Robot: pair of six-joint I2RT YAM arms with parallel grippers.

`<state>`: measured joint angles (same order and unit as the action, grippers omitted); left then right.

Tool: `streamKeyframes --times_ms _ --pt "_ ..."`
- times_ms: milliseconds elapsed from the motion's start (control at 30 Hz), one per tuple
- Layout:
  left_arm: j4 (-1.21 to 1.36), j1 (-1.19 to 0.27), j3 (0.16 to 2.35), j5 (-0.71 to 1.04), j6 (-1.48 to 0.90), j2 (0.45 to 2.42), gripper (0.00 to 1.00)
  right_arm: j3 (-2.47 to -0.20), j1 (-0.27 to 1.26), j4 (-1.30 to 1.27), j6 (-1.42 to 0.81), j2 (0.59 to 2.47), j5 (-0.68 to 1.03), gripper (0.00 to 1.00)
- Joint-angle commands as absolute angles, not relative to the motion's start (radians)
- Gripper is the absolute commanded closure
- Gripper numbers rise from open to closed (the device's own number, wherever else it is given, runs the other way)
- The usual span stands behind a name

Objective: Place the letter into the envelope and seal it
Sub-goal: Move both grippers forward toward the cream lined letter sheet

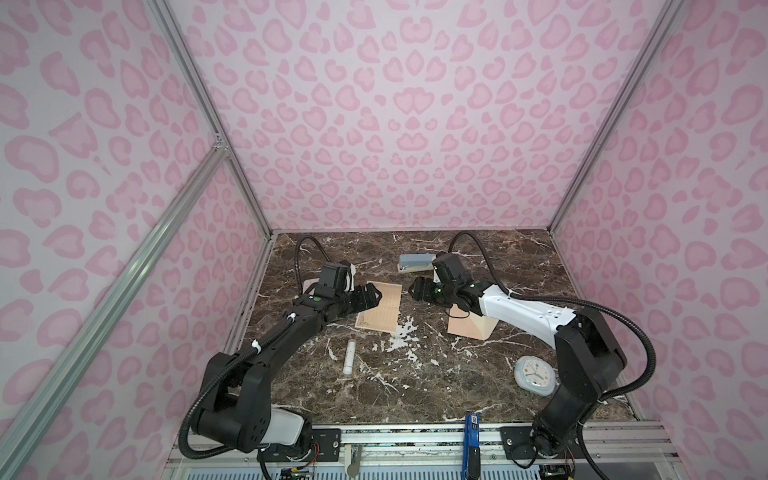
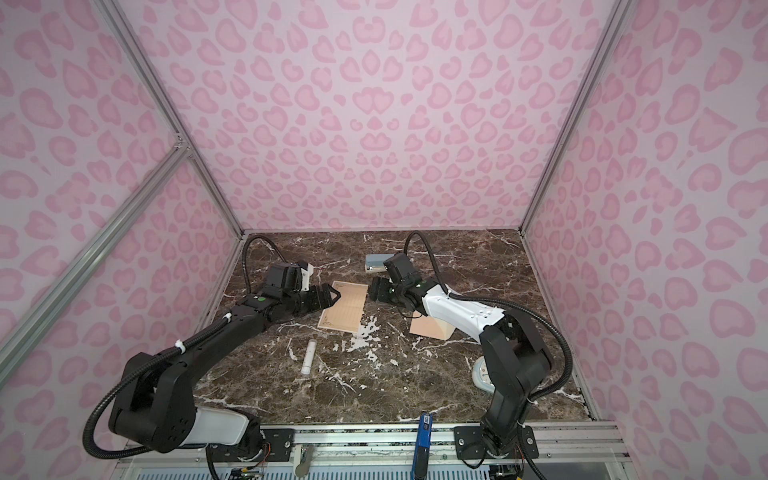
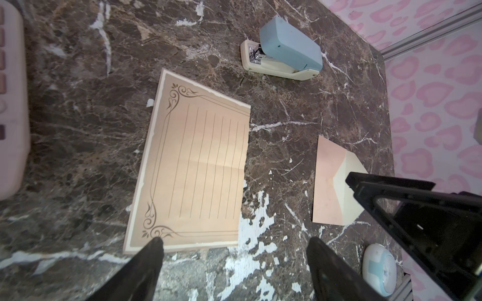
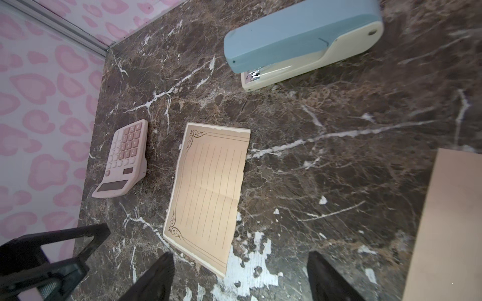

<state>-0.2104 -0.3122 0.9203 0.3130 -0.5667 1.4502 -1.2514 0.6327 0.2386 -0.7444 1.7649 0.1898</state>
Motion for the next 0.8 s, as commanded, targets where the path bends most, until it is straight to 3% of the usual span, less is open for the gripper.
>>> streamKeyframes --times_ms 0,367,767 --pt "-0.136 -0.288 0.942 0.373 -0.567 1.505 0.11 -1.302 0.629 0.198 -0.765 1.831 0.234 0.18" --pt "-0.08 -0.213 0.976 0.493 -0.533 1.669 0.13 -1.474 0.601 0.145 -0.835 2.057 0.345 0.22" --pt "-0.059 -0.199 1.015 0.537 -0.523 1.792 0.19 -1.539 0.581 0.137 -0.862 2.151 0.369 0.24"
